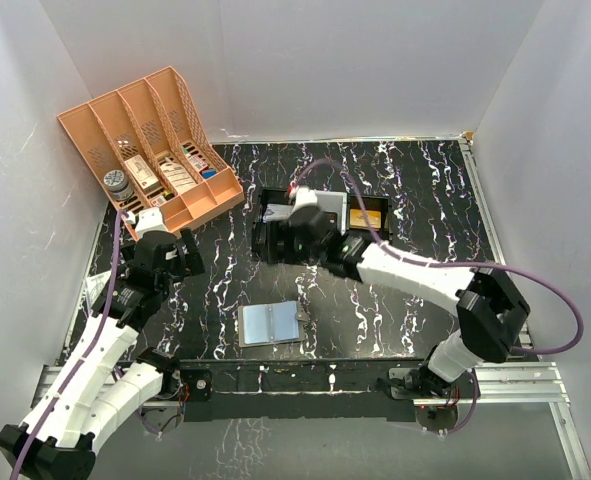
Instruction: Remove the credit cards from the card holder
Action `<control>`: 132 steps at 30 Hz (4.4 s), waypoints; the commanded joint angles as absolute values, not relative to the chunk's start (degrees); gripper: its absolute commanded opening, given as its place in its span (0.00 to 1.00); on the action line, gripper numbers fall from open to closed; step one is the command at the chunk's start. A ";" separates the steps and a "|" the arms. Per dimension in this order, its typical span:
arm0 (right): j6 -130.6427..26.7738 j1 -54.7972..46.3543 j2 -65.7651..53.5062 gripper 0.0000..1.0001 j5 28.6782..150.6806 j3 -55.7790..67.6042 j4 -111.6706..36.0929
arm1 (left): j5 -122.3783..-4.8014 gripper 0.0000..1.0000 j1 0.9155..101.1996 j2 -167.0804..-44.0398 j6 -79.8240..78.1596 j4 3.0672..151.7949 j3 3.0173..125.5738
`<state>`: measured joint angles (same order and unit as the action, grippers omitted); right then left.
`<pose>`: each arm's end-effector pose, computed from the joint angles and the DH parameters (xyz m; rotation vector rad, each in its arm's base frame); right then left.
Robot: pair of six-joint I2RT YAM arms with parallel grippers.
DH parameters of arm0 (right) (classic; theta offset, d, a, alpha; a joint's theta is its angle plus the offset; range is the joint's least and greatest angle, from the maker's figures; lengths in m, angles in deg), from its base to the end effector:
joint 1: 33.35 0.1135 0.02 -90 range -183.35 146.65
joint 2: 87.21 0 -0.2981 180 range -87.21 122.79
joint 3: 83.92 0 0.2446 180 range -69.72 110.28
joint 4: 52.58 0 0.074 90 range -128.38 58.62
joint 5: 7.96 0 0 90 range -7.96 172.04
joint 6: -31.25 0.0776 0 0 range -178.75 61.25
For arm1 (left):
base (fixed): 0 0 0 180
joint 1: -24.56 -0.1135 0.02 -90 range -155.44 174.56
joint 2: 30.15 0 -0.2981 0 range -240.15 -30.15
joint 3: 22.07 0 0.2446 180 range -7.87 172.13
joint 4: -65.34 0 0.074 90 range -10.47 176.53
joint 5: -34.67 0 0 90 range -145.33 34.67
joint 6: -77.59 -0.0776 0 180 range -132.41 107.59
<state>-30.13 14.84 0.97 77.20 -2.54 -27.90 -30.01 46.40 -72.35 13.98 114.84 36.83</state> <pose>0.2599 0.2807 0.3035 -0.3225 2.1762 0.6926 0.1559 -0.0267 0.3059 -0.3350 2.0556 -0.0367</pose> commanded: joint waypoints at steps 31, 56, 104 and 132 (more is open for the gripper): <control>-5.49 42.45 26.27 0.83 52.82 13.06 -0.99 | -25.12 0.99 46.09 -71.35 16.32 118.06 37.67; -5.31 39.08 21.07 0.41 65.08 -1.36 -17.59 | -25.62 0.99 46.10 -71.64 16.13 117.93 37.54; -6.45 38.46 30.47 0.59 62.64 9.87 -3.00 | -26.59 0.99 46.14 -72.17 15.55 117.47 37.42; -3.52 29.79 15.27 0.32 83.36 -9.73 -29.65 | -51.89 0.99 46.09 -74.84 20.36 114.50 35.14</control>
<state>-5.45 31.32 17.47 78.53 -6.70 -23.71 -34.23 46.40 -74.21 17.11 116.86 36.79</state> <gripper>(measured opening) 0.319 0.986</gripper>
